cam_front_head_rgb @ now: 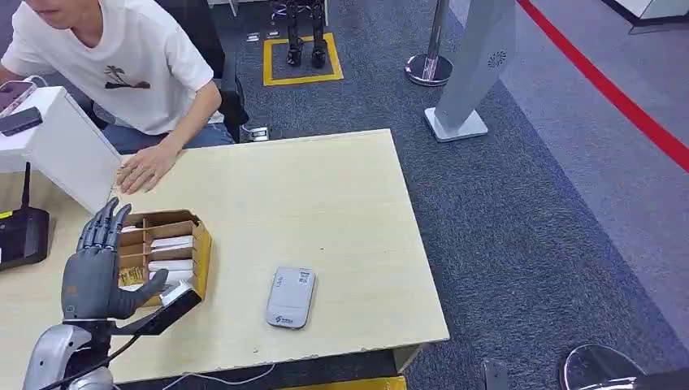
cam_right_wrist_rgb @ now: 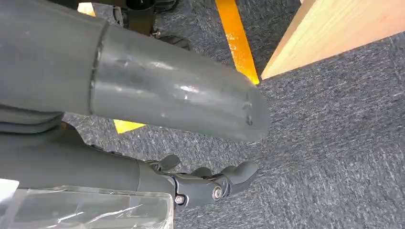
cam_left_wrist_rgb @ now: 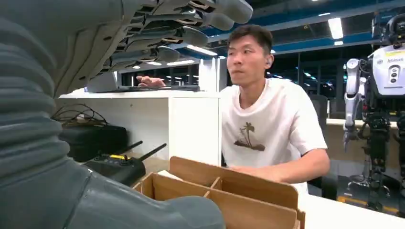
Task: Pass the card to the sensor for recognition and then transmit it.
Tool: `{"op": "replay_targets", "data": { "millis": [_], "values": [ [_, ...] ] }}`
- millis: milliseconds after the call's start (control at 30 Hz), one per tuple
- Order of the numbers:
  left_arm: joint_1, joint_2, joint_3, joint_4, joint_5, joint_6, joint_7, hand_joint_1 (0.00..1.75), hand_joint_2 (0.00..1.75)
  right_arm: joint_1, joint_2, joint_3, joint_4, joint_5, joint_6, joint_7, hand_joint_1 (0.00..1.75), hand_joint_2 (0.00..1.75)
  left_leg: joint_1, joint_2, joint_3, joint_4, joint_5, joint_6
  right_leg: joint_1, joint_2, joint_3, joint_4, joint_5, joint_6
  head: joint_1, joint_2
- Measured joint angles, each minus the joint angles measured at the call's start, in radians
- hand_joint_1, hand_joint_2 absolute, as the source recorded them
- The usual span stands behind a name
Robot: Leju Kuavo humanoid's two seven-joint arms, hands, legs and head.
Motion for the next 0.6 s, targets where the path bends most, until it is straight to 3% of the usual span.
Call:
{"op": "replay_targets", "data": {
  "millis": [367,600],
  "values": [
    [0.081,0.002,-0.001,-0.038,-0.059,-0.021,0.035,0.0,1.75,0.0,0.0,-0.012,0.0,0.0,0.0,0.0,0.0,0.0,0.0,0.0,0.0,0.0,0.0,0.0,0.0,0.0,0.0,0.0,0.0,0.0,0.0,0.0],
    [0.144,0.045,-0.002,-0.067,-0.268,-0.07,0.164,0.0,1.75,0.001,0.0,-0.024,0.0,0.006,-0.003,0.004,0.0,0.0,0.0,0.0,0.0,0.0,0.0,0.0,0.0,0.0,0.0,0.0,0.0,0.0,0.0,0.0]
  ]
}}
